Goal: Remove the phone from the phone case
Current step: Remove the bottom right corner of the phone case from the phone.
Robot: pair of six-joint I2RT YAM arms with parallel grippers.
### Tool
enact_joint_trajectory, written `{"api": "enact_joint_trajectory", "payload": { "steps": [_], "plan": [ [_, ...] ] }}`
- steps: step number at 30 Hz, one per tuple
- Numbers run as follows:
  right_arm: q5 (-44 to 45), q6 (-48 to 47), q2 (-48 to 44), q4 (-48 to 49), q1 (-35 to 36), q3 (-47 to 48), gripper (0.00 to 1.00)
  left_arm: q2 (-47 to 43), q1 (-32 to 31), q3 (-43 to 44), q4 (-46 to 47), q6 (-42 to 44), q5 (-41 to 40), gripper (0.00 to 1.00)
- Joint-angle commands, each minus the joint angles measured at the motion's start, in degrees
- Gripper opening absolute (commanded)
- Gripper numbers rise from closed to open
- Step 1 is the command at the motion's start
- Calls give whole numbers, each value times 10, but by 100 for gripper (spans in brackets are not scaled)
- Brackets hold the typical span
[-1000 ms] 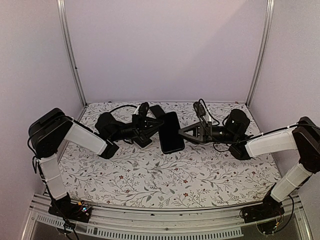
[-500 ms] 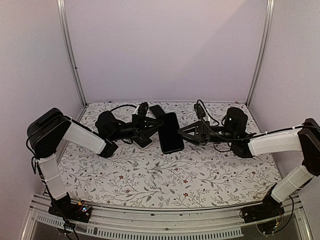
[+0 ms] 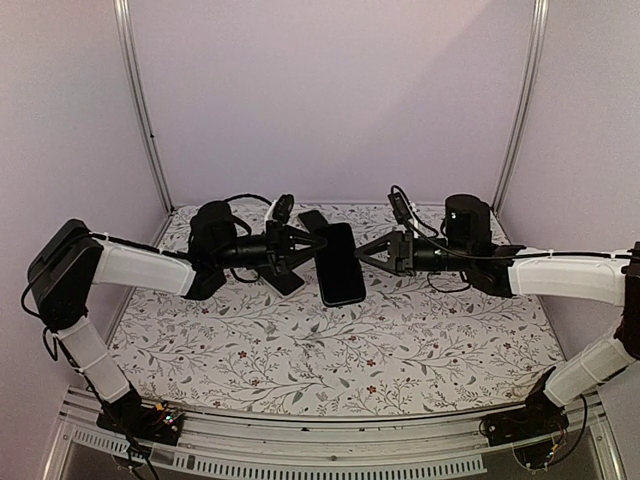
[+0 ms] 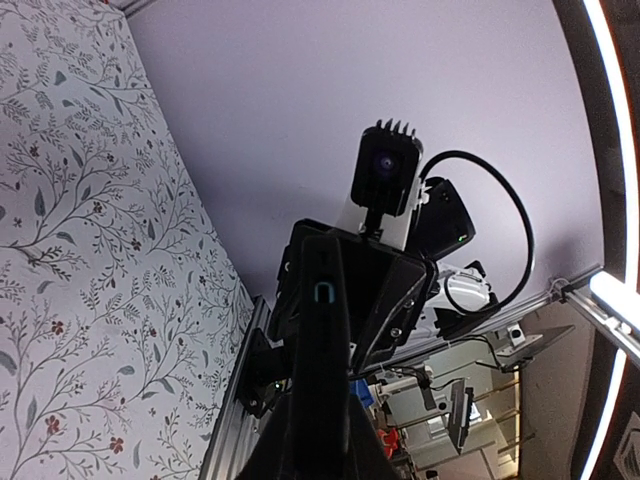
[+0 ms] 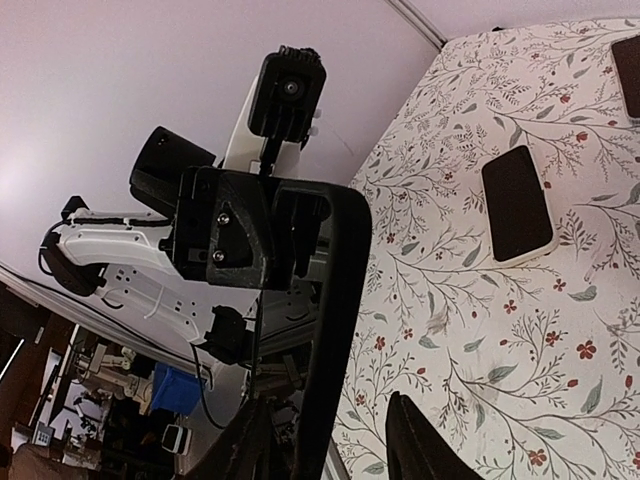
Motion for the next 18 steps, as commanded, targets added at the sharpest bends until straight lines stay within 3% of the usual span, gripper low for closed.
{"api": "enact_joint_trajectory", "payload": {
  "steps": [1,8,18],
  "plan": [
    [5,-43,-16,-51,6,14,39,-26,17,18,-37,37,-9,0],
    [11,-77,-25,-119,21,30,38,-36,28,22,-51,48,-20,0],
    [14,-65,-29,-126,23,9,32,-52,39,19,-28,35,-38,0]
  ]
}}
